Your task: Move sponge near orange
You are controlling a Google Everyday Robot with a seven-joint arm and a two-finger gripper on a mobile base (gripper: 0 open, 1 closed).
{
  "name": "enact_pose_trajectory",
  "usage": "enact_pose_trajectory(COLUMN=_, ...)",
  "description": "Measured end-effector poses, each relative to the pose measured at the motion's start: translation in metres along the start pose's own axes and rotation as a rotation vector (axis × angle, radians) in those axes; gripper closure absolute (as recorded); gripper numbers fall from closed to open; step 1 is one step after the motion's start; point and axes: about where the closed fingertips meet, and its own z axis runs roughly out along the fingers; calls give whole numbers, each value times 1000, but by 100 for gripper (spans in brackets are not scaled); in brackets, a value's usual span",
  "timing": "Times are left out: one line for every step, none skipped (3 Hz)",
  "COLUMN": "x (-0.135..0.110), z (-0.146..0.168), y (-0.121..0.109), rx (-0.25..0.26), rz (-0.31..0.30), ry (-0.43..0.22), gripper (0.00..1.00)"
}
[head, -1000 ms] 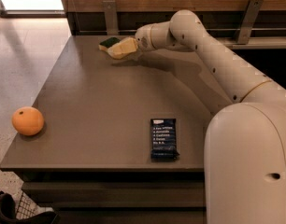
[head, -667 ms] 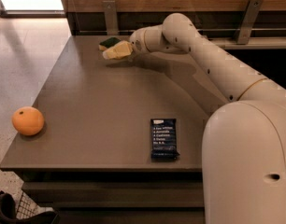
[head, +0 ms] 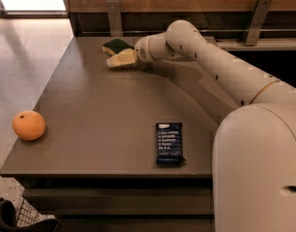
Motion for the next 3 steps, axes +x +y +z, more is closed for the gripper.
enact_pose_trajectory(x=3, z=2, y=1, rx=-2, rz=8, ry=6, gripper=12)
enact_pose_trajectory(x=4, z=5, y=3, rx=-6, rz=8, ry=8, gripper=34)
enact_pose_trajectory(x=4, z=6, y=4, rx=-9, rz=9, ry=9, gripper=59)
